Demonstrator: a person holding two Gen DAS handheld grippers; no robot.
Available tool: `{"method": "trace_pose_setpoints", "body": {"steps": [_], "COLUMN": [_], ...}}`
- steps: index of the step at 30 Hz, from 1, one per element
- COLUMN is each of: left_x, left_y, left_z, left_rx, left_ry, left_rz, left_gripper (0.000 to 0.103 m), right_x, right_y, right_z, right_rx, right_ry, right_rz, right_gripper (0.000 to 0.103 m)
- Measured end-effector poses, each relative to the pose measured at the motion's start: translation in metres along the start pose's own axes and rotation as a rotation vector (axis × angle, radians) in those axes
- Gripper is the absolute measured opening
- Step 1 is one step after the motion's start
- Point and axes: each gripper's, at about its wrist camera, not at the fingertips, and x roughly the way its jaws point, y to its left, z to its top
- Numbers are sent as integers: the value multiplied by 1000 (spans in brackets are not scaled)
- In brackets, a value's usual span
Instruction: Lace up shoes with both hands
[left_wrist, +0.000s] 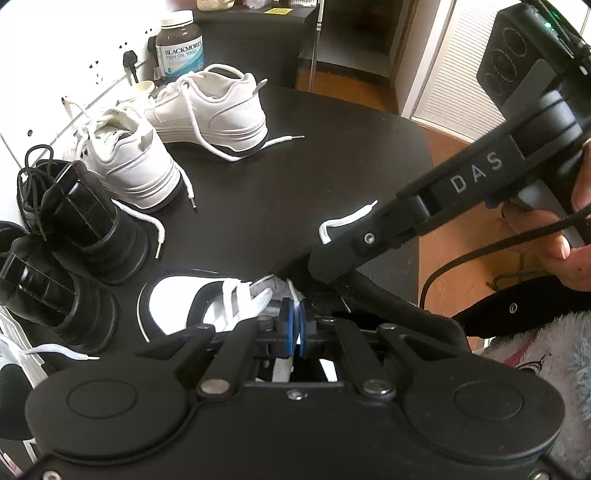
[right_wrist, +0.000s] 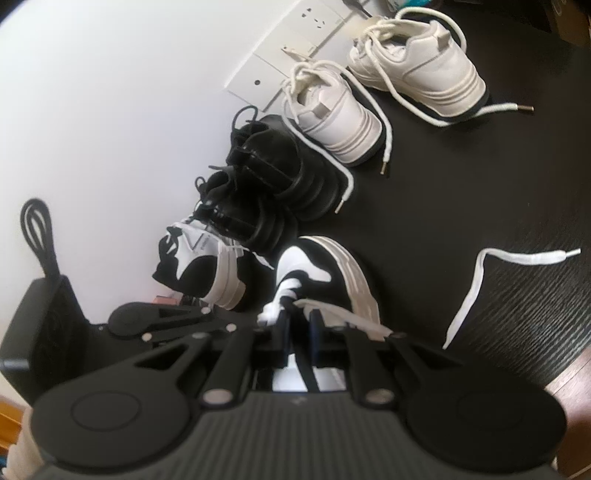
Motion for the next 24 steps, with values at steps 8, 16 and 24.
{"method": "trace_pose_setpoints", "body": {"steps": [8, 16, 24], "left_x": [-4, -8, -4], "left_y": [11, 18, 16], "left_z": [-5, -8, -4], "left_rx": [-86, -150, -159], "left_ry": [-35, -69, -76], "left_rz": [-28, -49, -29], "left_gripper": [3, 3, 3], "right_x": [-2, 0, -1], "right_y": [29, 38, 39], "right_z": [-9, -12, -14], "right_rx": [-232, -313, -335], "right_ry": [-18, -18, -24], "right_rz": [-81, -112, -124], "right_gripper": [10, 10, 10]}}
